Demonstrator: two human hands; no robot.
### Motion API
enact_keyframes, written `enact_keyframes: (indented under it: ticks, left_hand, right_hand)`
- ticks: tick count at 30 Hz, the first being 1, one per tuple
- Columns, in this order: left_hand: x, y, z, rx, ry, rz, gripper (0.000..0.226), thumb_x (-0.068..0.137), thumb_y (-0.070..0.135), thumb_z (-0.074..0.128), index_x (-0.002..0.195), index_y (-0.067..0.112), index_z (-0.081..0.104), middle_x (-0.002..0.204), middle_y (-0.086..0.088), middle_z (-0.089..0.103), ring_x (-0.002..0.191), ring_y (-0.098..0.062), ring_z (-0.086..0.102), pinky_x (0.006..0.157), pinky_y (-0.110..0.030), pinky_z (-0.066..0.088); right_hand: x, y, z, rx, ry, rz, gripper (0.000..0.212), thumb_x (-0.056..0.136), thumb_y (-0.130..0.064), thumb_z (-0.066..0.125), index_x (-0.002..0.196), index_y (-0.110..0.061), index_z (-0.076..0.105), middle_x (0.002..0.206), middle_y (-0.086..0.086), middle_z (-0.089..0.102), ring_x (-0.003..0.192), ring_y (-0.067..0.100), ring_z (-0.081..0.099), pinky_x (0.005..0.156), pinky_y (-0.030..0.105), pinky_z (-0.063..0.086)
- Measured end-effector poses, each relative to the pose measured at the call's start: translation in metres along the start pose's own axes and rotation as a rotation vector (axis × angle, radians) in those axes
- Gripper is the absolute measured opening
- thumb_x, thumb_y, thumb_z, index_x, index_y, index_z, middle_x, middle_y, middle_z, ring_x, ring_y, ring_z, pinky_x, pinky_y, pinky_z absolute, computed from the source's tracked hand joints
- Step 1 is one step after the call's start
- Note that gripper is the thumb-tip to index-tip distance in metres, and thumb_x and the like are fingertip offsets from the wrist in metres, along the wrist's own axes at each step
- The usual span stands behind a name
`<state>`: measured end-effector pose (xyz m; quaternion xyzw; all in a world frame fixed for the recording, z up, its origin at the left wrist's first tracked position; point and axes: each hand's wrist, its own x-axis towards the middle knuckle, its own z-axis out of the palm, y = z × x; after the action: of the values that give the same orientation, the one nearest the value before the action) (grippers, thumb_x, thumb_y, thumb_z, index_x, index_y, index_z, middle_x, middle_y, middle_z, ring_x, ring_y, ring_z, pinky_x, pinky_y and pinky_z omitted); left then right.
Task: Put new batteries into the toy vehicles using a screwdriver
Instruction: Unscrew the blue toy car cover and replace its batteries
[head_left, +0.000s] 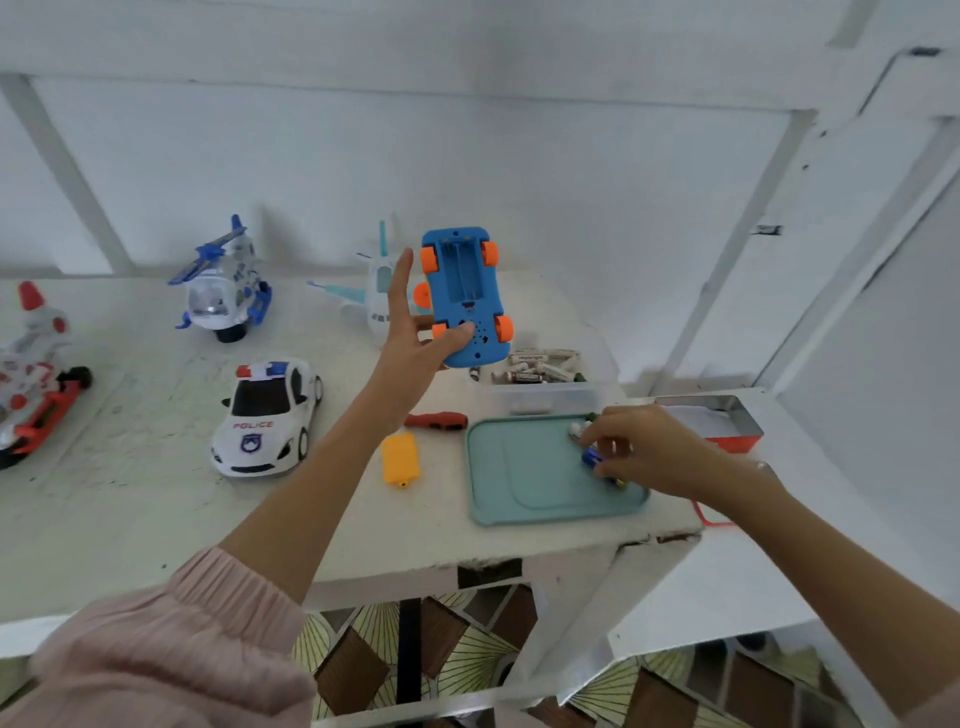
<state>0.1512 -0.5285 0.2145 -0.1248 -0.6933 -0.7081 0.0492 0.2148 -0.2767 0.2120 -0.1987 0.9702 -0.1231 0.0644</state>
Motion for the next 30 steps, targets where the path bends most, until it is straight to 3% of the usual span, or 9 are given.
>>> enact_keyframes:
  ticks: [3,10,14,16,18,22,25,27,30]
  left_hand:
    - [0.002,0.001,0.010,-0.020,-0.015,-0.007,0.084,0.091,0.004,0.059,0.141,0.048,0.007,0.136,-0.015,0.047,0.113,-0.024,0.058,0.069,-0.023,0.056]
    - [0.000,0.001,0.015,0.008,-0.028,0.007,0.083,0.091,0.005,0.060,0.137,0.052,0.010,0.140,-0.009,0.042,0.111,-0.012,0.057,0.071,-0.022,0.055]
    - [-0.006,0.003,0.010,0.042,-0.039,0.025,0.083,0.090,0.001,0.060,0.135,0.052,0.013,0.136,-0.004,0.044,0.110,-0.009,0.055,0.073,-0.019,0.053]
    - [-0.009,0.005,0.007,0.057,-0.046,0.027,0.083,0.089,0.001,0.060,0.132,0.055,0.014,0.131,0.001,0.046,0.108,-0.004,0.055,0.074,-0.017,0.052]
    - [-0.013,0.007,0.005,0.060,-0.049,0.018,0.083,0.089,0.001,0.061,0.130,0.057,0.015,0.128,0.003,0.048,0.105,-0.002,0.056,0.076,-0.020,0.052]
    - [-0.019,0.013,0.002,0.056,-0.051,-0.015,0.085,0.088,0.002,0.063,0.131,0.057,0.015,0.115,0.004,0.053,0.087,-0.003,0.065,0.071,-0.020,0.054]
    - [-0.023,0.018,-0.001,0.070,-0.047,-0.013,0.084,0.088,0.002,0.063,0.123,0.062,0.015,0.112,0.005,0.052,0.078,-0.001,0.067,0.065,-0.018,0.053]
    - [-0.025,0.019,-0.003,0.073,-0.040,-0.009,0.084,0.088,0.000,0.062,0.122,0.061,0.015,0.112,0.008,0.050,0.082,-0.003,0.066,0.064,-0.016,0.052]
    - [-0.029,0.019,-0.004,0.087,-0.048,-0.017,0.082,0.088,0.000,0.062,0.127,0.056,0.016,0.112,0.009,0.049,0.093,-0.009,0.060,0.063,-0.013,0.051]
  right_hand:
    - [-0.004,0.000,0.006,-0.008,-0.044,0.042,0.036,0.079,-0.016,0.069,0.115,-0.016,0.061,0.090,-0.006,0.049,0.073,0.007,0.042,0.063,0.015,0.029]
    - [-0.006,-0.005,0.008,0.029,-0.046,0.023,0.041,0.085,-0.008,0.057,0.124,-0.021,0.056,0.103,-0.001,0.053,0.085,0.010,0.046,0.072,0.014,0.030]
    - [0.001,-0.023,-0.027,0.310,0.289,-0.028,0.032,0.078,0.000,0.066,0.105,-0.017,0.064,0.080,-0.007,0.057,0.068,0.005,0.053,0.068,0.012,0.042]
    - [0.007,-0.035,-0.049,0.521,0.472,-0.071,0.034,0.076,0.004,0.067,0.102,-0.019,0.064,0.079,0.001,0.061,0.067,0.010,0.058,0.069,0.014,0.049]
    - [0.019,-0.050,-0.064,0.611,0.547,-0.107,0.036,0.079,0.002,0.065,0.106,-0.022,0.064,0.083,0.002,0.062,0.071,0.013,0.059,0.071,0.017,0.052]
    - [0.049,-0.076,-0.073,0.339,0.556,-0.172,0.036,0.082,0.000,0.060,0.114,-0.016,0.063,0.085,-0.004,0.059,0.066,0.002,0.051,0.067,0.007,0.041]
    - [0.066,-0.086,-0.073,0.190,0.543,-0.161,0.020,0.082,-0.005,0.058,0.101,-0.008,0.060,0.089,0.001,0.063,0.065,0.008,0.048,0.068,0.022,0.045]
    - [0.074,-0.090,-0.073,0.093,0.543,-0.189,0.014,0.080,-0.004,0.057,0.094,-0.006,0.061,0.090,0.005,0.063,0.064,0.012,0.046,0.066,0.026,0.044]
    - [0.084,-0.093,-0.072,0.071,0.542,-0.271,0.016,0.077,0.005,0.055,0.088,0.000,0.066,0.092,0.012,0.057,0.070,0.016,0.046,0.061,0.010,0.034]
